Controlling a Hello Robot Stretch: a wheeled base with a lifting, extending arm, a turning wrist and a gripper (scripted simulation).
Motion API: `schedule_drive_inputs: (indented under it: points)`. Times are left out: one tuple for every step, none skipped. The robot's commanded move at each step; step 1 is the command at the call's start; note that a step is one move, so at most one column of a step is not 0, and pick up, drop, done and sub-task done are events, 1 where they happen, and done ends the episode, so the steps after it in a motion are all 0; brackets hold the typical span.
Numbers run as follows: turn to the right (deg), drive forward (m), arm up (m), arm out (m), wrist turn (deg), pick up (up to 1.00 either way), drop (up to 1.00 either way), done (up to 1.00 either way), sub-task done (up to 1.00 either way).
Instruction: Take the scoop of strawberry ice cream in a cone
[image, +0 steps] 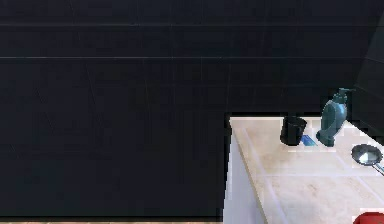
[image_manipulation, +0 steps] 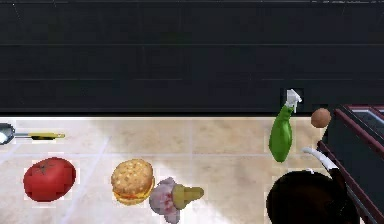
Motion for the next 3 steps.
schedule_drive_inputs:
  points:
    - [0.0,0.0,0.5,0.0,0.0,0.0,0.0,0.0,0.0]
    - [0.0,0.0,0.38,0.0,0.0,0.0,0.0,0.0,0.0]
    - [0.0,0.0,0.0,0.0,45.0,0.0,0.0,0.0,0.0]
